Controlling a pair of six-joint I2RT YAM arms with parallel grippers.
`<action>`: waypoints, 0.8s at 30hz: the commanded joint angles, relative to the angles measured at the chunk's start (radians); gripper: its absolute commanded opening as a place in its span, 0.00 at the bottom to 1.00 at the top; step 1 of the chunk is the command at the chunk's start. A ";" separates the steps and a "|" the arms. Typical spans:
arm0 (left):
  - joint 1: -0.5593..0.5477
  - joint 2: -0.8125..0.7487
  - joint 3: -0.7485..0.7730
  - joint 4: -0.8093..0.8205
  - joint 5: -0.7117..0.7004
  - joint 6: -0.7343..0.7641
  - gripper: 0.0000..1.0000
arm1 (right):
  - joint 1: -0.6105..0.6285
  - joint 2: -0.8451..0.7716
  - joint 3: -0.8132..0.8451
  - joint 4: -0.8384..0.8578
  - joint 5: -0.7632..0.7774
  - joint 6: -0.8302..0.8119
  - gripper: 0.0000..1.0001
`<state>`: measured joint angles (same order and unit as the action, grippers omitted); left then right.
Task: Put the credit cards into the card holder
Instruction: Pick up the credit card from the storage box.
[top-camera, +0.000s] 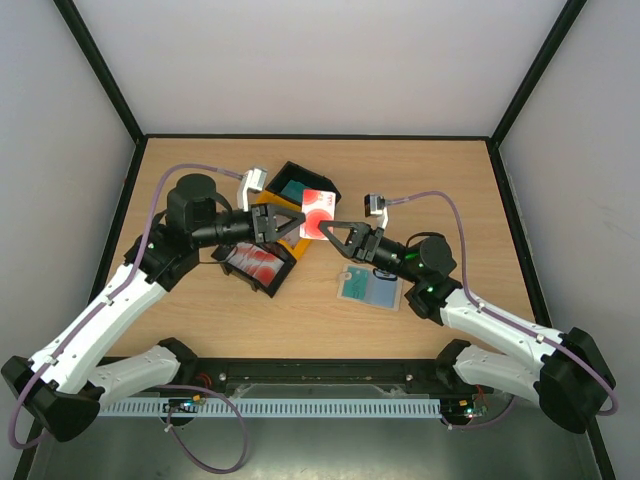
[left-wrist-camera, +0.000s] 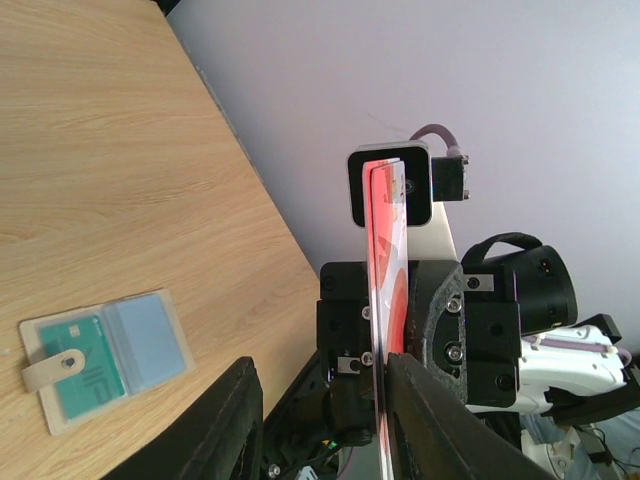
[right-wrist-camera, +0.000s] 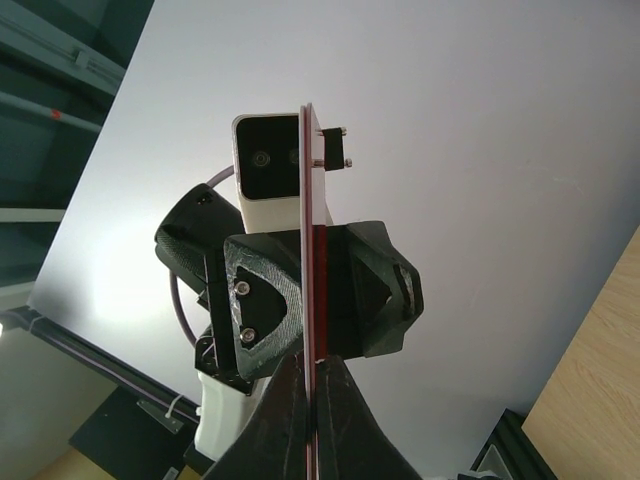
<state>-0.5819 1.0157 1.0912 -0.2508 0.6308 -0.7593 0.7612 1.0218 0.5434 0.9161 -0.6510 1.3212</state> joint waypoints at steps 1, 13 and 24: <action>0.019 -0.008 0.007 -0.057 -0.055 0.014 0.36 | 0.002 -0.023 -0.002 0.066 -0.013 0.003 0.02; 0.025 0.001 -0.001 -0.073 -0.066 0.019 0.31 | 0.002 -0.011 -0.004 0.104 -0.027 0.019 0.02; 0.028 0.000 -0.019 -0.047 -0.035 0.021 0.24 | 0.002 -0.002 -0.008 0.113 -0.042 0.009 0.02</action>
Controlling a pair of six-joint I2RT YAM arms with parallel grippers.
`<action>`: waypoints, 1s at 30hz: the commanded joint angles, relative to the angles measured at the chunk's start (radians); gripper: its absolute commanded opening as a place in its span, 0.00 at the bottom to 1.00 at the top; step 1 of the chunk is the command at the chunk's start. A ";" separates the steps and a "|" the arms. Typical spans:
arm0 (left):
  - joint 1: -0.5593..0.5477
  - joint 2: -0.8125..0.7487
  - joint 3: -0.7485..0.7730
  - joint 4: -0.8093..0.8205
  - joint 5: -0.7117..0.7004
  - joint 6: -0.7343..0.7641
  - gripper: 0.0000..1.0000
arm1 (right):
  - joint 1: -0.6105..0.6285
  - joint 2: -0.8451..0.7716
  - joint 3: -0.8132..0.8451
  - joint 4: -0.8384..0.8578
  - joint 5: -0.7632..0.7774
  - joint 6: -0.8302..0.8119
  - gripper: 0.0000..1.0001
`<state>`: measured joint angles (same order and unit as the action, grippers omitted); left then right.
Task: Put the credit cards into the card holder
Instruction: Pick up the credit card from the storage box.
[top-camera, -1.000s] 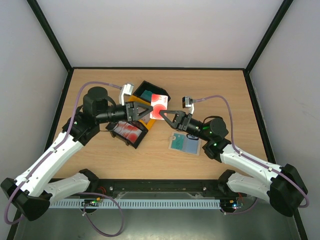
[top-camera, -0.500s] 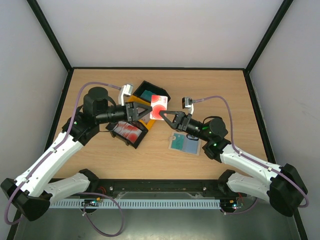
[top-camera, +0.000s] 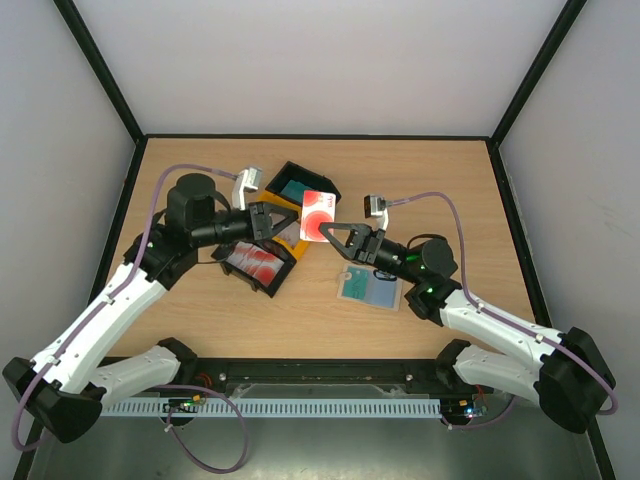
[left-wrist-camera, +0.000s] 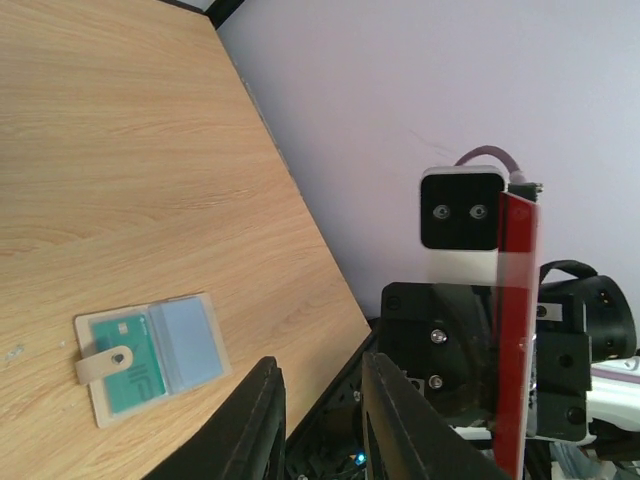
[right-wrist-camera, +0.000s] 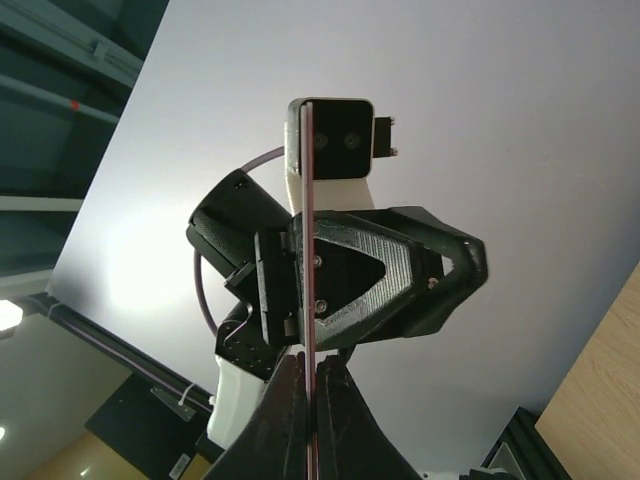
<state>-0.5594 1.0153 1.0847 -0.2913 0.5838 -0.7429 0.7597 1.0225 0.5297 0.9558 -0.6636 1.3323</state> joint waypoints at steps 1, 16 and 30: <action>0.006 -0.001 -0.012 -0.004 0.013 0.005 0.26 | 0.003 0.001 0.006 0.074 -0.031 -0.004 0.02; 0.008 -0.064 -0.007 0.046 -0.030 -0.022 0.49 | 0.003 0.016 0.023 -0.034 0.009 -0.052 0.02; 0.007 -0.030 -0.048 0.091 0.044 -0.024 0.31 | 0.003 0.025 0.023 -0.008 -0.014 -0.043 0.02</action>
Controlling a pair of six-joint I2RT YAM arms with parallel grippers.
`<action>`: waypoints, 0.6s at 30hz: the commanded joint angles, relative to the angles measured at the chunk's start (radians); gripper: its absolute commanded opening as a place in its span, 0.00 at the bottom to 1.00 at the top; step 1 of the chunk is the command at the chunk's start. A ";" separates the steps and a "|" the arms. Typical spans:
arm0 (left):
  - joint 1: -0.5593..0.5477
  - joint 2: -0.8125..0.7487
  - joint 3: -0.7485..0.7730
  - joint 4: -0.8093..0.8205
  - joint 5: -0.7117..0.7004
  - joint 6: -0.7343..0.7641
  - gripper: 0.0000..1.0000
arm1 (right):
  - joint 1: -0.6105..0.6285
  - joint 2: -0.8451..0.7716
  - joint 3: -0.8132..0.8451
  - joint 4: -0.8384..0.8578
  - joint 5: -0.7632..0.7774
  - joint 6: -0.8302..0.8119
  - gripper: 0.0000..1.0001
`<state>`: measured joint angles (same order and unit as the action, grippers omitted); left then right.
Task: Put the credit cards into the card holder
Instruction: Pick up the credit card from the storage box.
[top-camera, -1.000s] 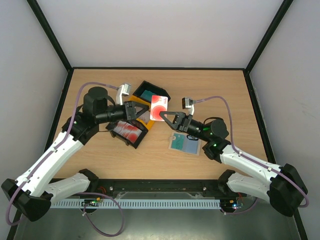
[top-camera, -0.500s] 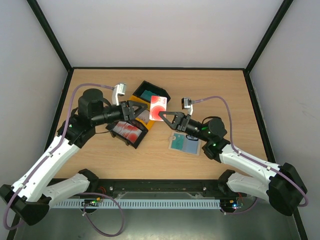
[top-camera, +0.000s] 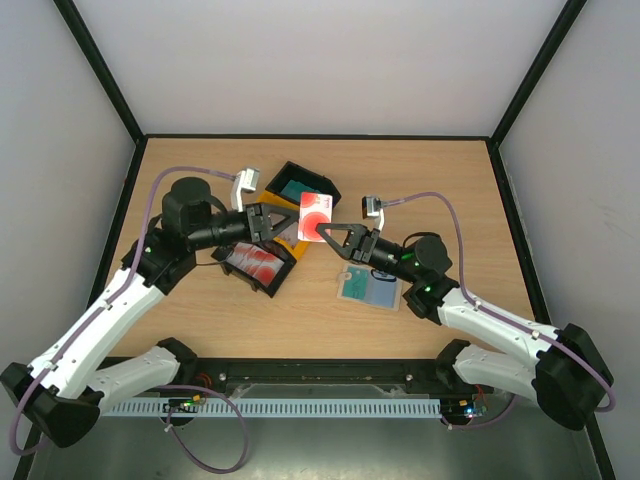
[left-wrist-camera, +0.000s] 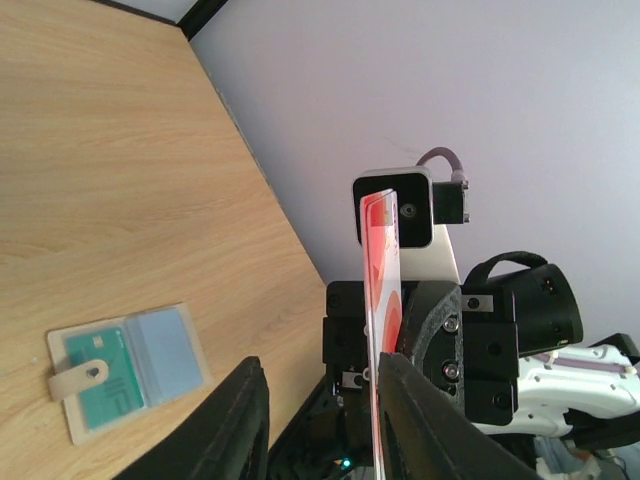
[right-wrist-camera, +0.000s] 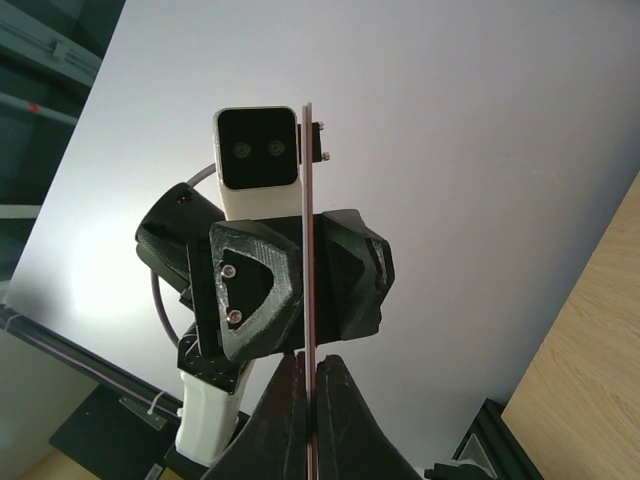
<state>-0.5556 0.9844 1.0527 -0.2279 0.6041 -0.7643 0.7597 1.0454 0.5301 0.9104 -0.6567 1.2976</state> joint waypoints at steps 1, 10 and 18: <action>0.004 0.004 -0.019 0.028 0.026 -0.003 0.29 | 0.003 0.002 0.023 0.039 -0.021 -0.009 0.02; 0.004 0.023 -0.026 0.004 0.025 0.009 0.27 | 0.004 0.004 0.023 0.048 -0.027 -0.004 0.02; 0.004 0.056 -0.023 -0.026 0.062 0.035 0.28 | 0.003 0.008 0.024 0.048 -0.041 -0.006 0.02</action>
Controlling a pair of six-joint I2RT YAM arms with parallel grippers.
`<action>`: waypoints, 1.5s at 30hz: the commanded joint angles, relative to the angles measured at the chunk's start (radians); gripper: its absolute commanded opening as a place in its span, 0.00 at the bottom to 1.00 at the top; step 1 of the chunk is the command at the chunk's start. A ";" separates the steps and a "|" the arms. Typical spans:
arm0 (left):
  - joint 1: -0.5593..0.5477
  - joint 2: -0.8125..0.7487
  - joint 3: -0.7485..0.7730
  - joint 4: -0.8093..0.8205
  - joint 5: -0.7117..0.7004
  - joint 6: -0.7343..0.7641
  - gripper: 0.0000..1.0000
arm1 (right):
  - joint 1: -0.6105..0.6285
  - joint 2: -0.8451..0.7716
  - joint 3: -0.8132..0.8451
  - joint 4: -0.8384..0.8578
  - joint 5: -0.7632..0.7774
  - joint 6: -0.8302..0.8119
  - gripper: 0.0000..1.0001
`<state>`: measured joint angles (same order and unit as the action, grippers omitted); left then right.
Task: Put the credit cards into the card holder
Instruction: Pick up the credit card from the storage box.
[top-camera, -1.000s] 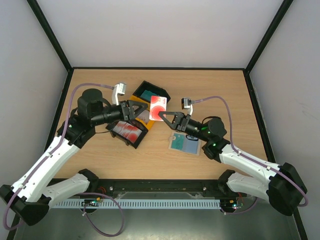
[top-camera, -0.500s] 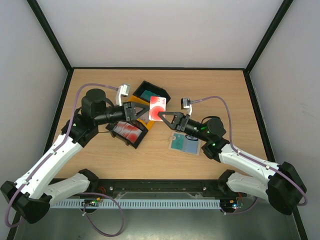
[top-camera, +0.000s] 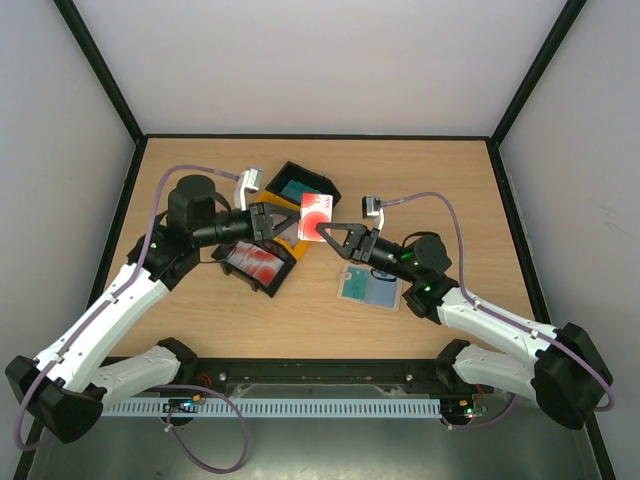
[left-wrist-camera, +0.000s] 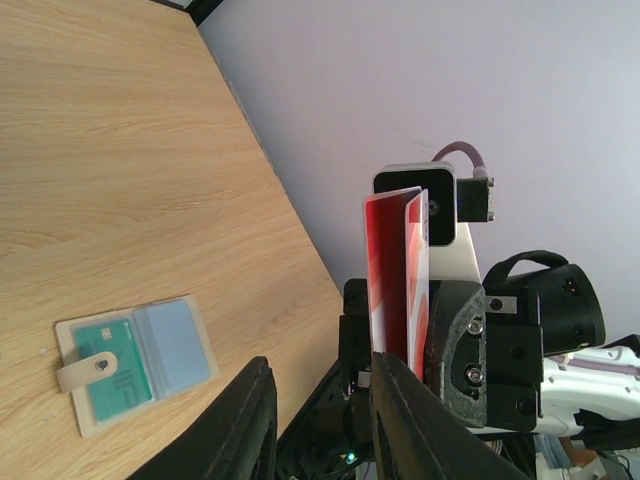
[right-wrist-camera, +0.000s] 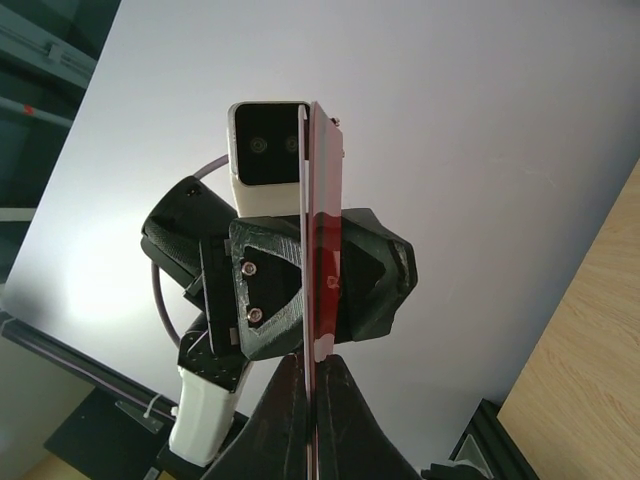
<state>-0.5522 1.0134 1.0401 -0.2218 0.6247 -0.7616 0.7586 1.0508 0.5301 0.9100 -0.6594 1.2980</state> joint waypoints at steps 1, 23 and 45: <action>0.000 0.034 -0.006 -0.041 0.049 0.041 0.29 | 0.004 0.004 0.024 0.040 -0.037 -0.010 0.02; -0.029 0.034 -0.054 0.075 0.248 -0.009 0.34 | 0.005 0.021 0.045 -0.060 0.007 -0.036 0.02; 0.073 -0.037 -0.040 0.132 0.177 -0.165 0.02 | 0.003 -0.147 -0.002 -0.239 0.267 -0.103 0.02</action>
<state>-0.5007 0.9993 0.9924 -0.0959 0.8040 -0.9077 0.7650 0.9257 0.5404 0.6918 -0.4393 1.2140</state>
